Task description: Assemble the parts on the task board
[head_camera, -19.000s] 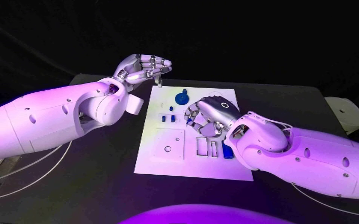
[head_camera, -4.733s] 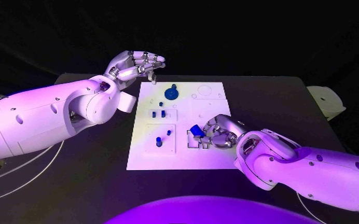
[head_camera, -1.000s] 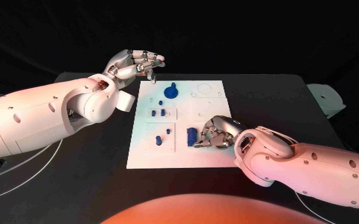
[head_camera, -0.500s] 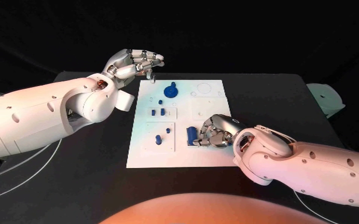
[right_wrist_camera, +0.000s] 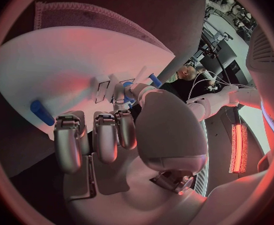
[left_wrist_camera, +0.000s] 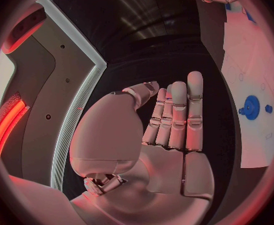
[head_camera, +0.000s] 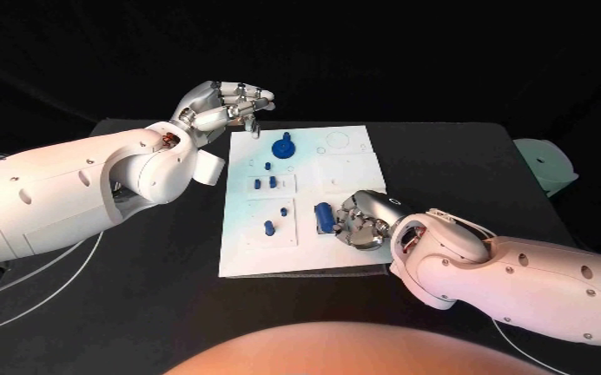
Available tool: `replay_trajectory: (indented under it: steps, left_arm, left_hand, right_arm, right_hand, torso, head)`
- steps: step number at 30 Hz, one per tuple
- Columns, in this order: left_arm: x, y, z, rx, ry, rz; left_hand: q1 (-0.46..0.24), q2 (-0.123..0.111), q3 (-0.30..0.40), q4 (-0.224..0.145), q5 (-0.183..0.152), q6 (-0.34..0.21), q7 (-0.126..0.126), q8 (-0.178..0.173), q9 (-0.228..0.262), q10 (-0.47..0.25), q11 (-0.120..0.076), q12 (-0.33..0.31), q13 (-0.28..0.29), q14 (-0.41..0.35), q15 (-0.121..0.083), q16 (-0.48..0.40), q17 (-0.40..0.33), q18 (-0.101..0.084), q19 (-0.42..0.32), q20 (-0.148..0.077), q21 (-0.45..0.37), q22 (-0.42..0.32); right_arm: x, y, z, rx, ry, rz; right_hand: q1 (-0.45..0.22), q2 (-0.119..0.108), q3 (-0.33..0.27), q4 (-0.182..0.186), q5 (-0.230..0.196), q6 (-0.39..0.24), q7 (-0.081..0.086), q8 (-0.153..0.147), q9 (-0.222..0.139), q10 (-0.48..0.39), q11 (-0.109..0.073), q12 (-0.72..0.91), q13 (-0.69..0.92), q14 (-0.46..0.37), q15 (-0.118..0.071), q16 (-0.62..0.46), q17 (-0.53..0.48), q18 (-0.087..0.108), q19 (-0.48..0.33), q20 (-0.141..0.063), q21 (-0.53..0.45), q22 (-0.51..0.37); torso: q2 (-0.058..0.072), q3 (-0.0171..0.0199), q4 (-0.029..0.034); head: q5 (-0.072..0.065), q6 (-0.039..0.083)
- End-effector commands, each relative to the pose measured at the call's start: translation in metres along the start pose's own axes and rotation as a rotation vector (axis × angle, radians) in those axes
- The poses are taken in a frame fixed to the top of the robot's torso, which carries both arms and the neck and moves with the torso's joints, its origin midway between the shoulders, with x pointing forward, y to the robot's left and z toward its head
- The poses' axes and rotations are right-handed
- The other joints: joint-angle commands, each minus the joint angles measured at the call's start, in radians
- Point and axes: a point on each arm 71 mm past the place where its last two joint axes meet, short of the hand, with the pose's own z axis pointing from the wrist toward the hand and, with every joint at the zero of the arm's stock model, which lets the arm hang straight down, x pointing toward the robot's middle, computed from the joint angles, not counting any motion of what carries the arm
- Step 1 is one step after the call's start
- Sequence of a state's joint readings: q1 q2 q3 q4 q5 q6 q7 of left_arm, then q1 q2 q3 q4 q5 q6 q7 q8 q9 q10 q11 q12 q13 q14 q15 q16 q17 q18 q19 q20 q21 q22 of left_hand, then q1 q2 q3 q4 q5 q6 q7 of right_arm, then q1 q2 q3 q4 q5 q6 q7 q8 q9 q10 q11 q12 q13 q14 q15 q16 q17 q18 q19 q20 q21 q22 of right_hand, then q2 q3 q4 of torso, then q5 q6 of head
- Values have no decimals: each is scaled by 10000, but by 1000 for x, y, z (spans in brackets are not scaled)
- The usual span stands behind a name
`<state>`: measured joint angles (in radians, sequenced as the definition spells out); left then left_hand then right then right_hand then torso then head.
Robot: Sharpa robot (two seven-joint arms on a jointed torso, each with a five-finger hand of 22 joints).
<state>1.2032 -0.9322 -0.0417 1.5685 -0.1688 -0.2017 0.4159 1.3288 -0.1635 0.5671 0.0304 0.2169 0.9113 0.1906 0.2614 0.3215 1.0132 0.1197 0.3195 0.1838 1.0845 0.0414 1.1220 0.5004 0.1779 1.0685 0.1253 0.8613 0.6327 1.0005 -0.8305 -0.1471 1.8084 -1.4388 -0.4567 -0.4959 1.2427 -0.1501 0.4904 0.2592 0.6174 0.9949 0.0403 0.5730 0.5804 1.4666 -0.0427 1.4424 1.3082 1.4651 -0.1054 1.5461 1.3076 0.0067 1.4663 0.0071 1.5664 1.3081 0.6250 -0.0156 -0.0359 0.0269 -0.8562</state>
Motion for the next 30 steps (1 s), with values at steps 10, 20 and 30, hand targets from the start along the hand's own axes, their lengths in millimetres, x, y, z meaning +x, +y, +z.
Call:
replay_trajectory:
  steps: [10,20,30]
  left_arm:
    - [2,-1,0,37,142,-118]
    - [2,-1,0,30,137,-115]
    - [1,0,0,24,152,-121]
  left_hand:
    - [-64,18,30,58,42,-89,-12,60,-15,-72,21,29,-14,-58,18,40,-13,71,10,50,-47,-15]
    - [-51,19,37,53,43,-91,-13,65,-16,-77,20,36,-15,-60,16,43,-16,72,15,49,-54,-20]
    - [-51,19,37,53,43,-91,-13,65,-16,-77,20,36,-15,-60,16,43,-16,72,15,49,-54,-20]
  right_arm:
    - [-2,2,-2,-232,-133,-59]
    - [-9,-3,-9,-299,-557,29]
    - [-49,-23,-17,-387,-1597,739]
  right_hand:
    - [-1460,-624,133,-244,-3151,16,-70,163,61,538,52,-4,1960,953,74,26,2125,-67,1045,25,44,2627]
    - [-1535,-629,20,-286,-3840,41,-67,134,15,530,58,-26,1955,954,82,27,2129,-67,1045,34,44,2627]
    - [-1057,-570,151,-636,-4088,-643,309,-574,-337,136,371,-852,1555,894,328,-100,1865,-67,1045,216,44,2627]
  torso:
    - [-4,8,-7]
    - [-7,5,-7]
    - [-23,-3,-9]
  head:
    - [14,2]
    - [-10,31]
    - [-92,169]
